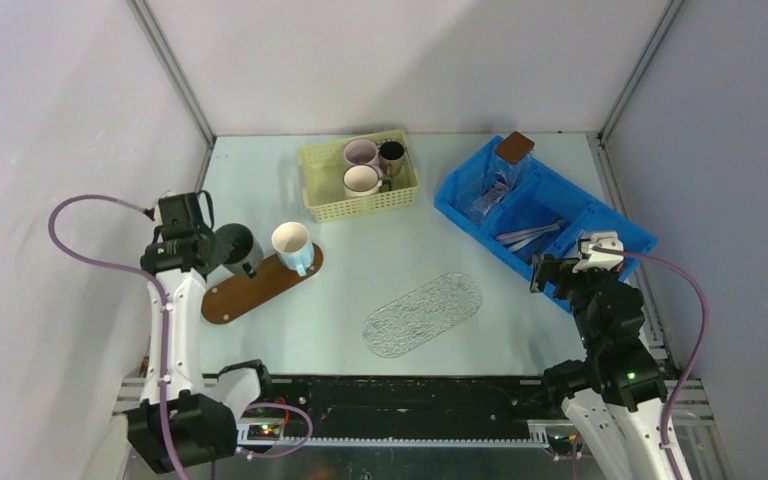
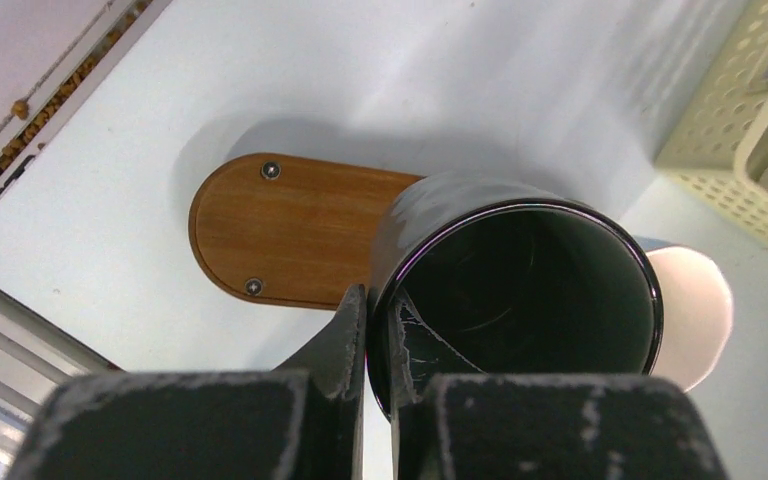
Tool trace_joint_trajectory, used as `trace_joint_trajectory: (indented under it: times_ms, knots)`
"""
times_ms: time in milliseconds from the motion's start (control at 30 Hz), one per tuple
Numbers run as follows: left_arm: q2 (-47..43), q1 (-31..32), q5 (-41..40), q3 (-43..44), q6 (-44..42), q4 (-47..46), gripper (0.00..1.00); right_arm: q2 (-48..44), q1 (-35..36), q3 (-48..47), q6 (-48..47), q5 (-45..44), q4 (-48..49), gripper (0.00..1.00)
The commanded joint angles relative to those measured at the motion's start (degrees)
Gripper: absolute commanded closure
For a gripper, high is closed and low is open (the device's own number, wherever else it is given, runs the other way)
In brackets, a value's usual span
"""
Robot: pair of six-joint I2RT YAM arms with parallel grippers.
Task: Prepare toiletry sets of a toothbrush and toothpaste on the tray
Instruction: Place the cup on the tray.
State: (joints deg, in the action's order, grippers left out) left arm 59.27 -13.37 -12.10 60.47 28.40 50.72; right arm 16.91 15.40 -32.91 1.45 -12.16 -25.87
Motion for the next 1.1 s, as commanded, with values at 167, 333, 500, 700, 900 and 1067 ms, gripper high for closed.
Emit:
trace_joint_trajectory:
  times_ms: [167,333,500,700,900,1067]
  knots:
    - [-4.9,-0.9,5.3,-8.1,-2.5,-8.3,1.0,0.2,0.9,0.1,-0.4,0.0,2.4,0.0]
    - [-4.0,-0.9,5.9,-11.6,-2.3,-12.0,1.0,-0.1,1.1,0.1,-0.4,0.0,2.3,0.0]
    - [-2.3,-1.0,4.8,-14.2,-2.8,-14.4,1.0,-0.4,1.3,0.1,-0.5,-0.4,2.2,0.0]
    - [0.4,-0.9,4.8,-15.7,-3.3,-16.5,1.0,-0.4,1.4,0.2,-0.4,-0.4,2.4,0.0]
    - [2.4,-1.0,5.6,-15.7,-3.7,-17.4,1.0,-0.3,1.3,0.3,-0.5,-0.5,2.6,0.0]
    - [3.5,-1.0,6.4,-15.6,-3.9,-17.8,1.0,-0.1,1.3,0.3,-0.6,-0.6,2.6,0.0]
